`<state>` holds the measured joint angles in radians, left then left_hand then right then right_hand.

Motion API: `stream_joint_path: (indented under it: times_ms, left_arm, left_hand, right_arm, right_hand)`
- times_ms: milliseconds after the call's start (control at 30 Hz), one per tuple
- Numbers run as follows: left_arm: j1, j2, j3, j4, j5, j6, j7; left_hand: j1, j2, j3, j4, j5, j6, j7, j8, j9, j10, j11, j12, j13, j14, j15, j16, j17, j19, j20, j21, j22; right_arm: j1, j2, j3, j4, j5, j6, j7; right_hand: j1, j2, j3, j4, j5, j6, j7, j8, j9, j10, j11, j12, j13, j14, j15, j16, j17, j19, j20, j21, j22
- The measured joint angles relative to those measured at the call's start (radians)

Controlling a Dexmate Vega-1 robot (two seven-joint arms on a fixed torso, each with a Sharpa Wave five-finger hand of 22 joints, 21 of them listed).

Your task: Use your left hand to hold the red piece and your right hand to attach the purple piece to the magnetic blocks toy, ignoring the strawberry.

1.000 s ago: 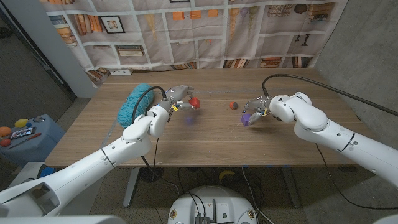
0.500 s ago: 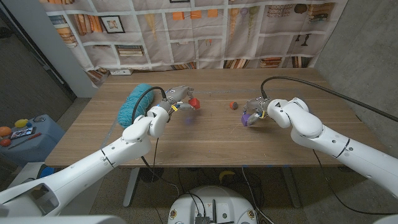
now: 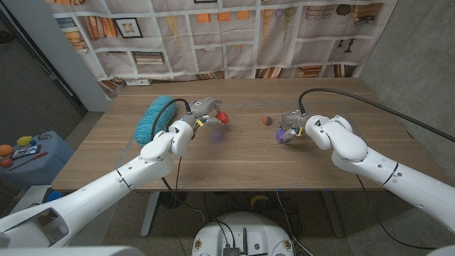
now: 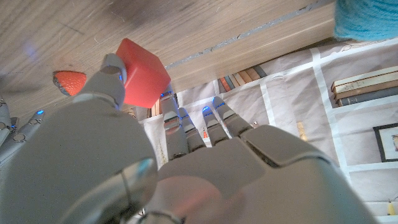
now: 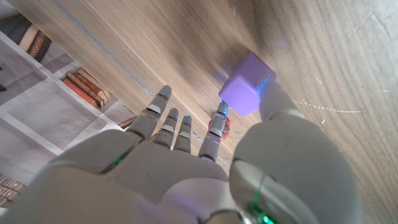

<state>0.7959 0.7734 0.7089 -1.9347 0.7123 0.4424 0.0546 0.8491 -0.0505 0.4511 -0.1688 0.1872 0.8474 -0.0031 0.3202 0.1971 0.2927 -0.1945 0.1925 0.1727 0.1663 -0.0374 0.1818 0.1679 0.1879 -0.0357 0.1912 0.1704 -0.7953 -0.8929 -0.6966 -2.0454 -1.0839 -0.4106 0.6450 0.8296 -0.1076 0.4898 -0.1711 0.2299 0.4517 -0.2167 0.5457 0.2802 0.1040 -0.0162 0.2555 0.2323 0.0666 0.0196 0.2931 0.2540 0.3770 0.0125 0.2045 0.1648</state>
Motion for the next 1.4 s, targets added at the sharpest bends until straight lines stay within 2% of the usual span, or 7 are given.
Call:
stream_joint_path:
  times_ms: [100,333,500,733,933,1400]
  left_arm:
    - [0.0,0.0,0.0,0.0,-0.001,0.0,0.0]
    - [-0.003,-0.002,0.001,0.004,-0.002,-0.001,-0.001]
    - [-0.003,-0.002,0.001,0.004,-0.004,-0.001,-0.001]
    - [-0.01,-0.01,0.003,0.018,-0.013,-0.003,0.001]
    - [-0.009,-0.014,-0.003,0.019,-0.026,-0.003,0.014]
    - [0.014,-0.02,-0.026,0.005,-0.068,0.008,0.053]
  left_hand:
    - [-0.001,0.001,0.0,0.0,-0.002,0.002,0.002,0.0,0.0,0.0,0.0,0.0,0.0,0.0,0.0,0.0,0.0,0.0,0.0,0.0,0.0]
    - [-0.002,0.002,0.0,0.0,0.002,0.002,0.002,-0.006,0.001,0.0,0.0,0.0,0.0,0.0,0.0,0.0,0.0,0.0,0.0,0.0,0.0]
    - [-0.003,0.003,0.0,0.0,0.002,0.002,0.002,-0.009,0.001,0.0,0.0,0.0,0.0,0.0,0.0,0.0,0.0,0.0,0.0,0.0,0.0]
    - [-0.004,0.004,-0.002,-0.002,0.002,0.002,0.002,-0.009,0.001,0.0,0.0,0.0,0.0,0.0,0.0,0.0,0.0,0.0,0.0,0.0,0.0]
    - [-0.004,0.004,-0.003,-0.003,0.002,0.002,0.002,-0.008,0.001,0.0,0.0,0.0,0.0,0.0,0.0,0.0,0.0,0.0,0.0,0.0,0.0]
    - [-0.004,0.004,-0.008,0.0,0.006,0.002,0.002,-0.007,0.006,0.011,0.0,0.0,0.0,0.0,0.0,0.0,0.0,0.0,0.0,0.0,0.0]
  right_arm:
    - [-0.001,0.002,0.001,0.003,0.0,0.0,0.0]
    - [-0.002,0.006,0.002,0.008,-0.002,0.001,-0.02]
    - [-0.001,0.008,0.004,0.01,-0.002,0.001,-0.02]
    - [0.01,0.011,0.007,0.013,0.031,0.011,-0.015]
    - [0.019,0.013,0.013,0.013,0.055,0.006,-0.002]
    - [0.033,0.002,0.036,-0.015,0.138,-0.026,0.023]
  right_hand:
    - [0.021,-0.002,0.0,0.0,0.0,0.021,0.0,0.011,0.002,0.007,-0.007,0.0,-0.005,0.003,-0.003,0.0,0.0,0.005,-0.005,0.0,0.0]
    - [0.054,0.031,0.0,0.0,0.0,0.095,-0.001,0.051,0.013,0.023,-0.023,0.0,-0.005,0.011,-0.011,0.008,0.004,0.011,-0.011,-0.003,0.0]
    - [0.065,0.041,-0.003,0.003,0.003,0.142,-0.003,0.074,0.017,0.03,-0.03,0.0,-0.005,0.016,-0.016,0.008,0.006,0.014,-0.014,-0.005,0.0]
    - [0.079,0.055,-0.011,0.007,0.002,0.176,0.024,0.105,0.022,0.041,-0.041,-0.005,-0.01,0.02,-0.02,0.011,0.012,0.02,-0.02,-0.009,0.0]
    - [0.088,0.065,-0.014,0.009,-0.006,0.185,0.033,0.105,0.022,0.054,-0.054,-0.005,-0.01,0.023,-0.023,0.015,0.013,0.03,-0.016,-0.009,0.0]
    - [0.085,0.081,-0.027,0.015,-0.02,0.185,0.033,0.105,0.022,0.053,-0.054,-0.005,-0.01,0.009,-0.025,0.015,0.018,0.03,-0.016,-0.012,0.0]
